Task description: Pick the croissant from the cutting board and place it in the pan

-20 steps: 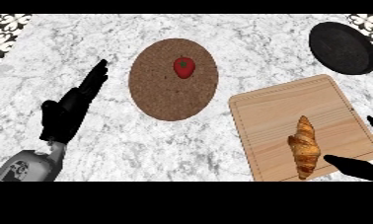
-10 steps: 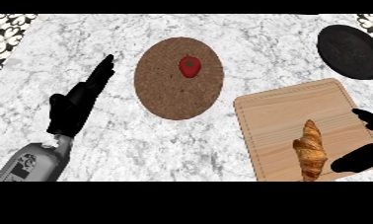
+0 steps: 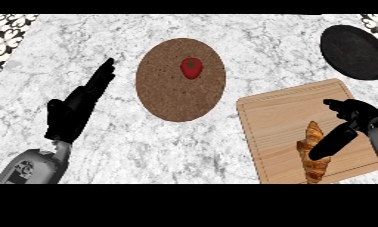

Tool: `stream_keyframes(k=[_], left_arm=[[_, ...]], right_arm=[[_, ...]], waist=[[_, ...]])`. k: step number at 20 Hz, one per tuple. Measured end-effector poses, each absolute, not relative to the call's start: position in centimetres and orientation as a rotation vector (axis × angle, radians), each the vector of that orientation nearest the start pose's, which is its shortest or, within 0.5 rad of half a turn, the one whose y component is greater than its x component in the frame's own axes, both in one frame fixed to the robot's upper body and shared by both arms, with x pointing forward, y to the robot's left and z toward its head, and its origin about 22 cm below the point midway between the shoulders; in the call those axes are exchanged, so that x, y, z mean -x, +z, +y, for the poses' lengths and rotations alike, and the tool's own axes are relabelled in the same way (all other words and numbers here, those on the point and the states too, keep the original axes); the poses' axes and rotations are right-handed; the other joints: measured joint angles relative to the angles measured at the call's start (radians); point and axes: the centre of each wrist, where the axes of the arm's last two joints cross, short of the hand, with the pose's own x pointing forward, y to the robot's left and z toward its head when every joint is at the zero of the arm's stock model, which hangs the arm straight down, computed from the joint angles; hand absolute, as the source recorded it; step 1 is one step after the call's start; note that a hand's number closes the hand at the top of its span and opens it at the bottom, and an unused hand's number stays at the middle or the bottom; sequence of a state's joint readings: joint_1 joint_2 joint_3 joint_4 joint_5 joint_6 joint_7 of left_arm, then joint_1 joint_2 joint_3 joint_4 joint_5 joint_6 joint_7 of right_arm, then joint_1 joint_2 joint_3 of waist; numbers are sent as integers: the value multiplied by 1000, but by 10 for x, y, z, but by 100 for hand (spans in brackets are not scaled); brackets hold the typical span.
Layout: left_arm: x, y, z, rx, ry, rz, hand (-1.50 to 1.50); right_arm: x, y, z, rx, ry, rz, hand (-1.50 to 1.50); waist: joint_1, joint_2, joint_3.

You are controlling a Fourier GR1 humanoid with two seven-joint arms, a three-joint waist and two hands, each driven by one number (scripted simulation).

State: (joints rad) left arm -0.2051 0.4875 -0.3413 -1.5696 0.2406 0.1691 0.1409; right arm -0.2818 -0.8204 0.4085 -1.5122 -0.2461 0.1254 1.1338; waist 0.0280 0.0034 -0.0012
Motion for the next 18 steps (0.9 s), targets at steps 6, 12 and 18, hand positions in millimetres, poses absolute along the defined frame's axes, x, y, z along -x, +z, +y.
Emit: stream_keyframes(k=[6, 12, 18], left_arm=[[-275, 54, 251, -86, -357, -1498, 0], [-277, 55, 249, -98, -354, -1503, 0], [-271, 53, 252, -89, -353, -1499, 0]], right_arm=[[-290, 86, -301, 538, 663, -350, -150], [-282, 80, -297, 538, 697, -322, -150], [-278, 59, -290, 552, 706, -294, -150]], waist=[[-15, -2, 0], [-24, -4, 0], [-23, -4, 0]])
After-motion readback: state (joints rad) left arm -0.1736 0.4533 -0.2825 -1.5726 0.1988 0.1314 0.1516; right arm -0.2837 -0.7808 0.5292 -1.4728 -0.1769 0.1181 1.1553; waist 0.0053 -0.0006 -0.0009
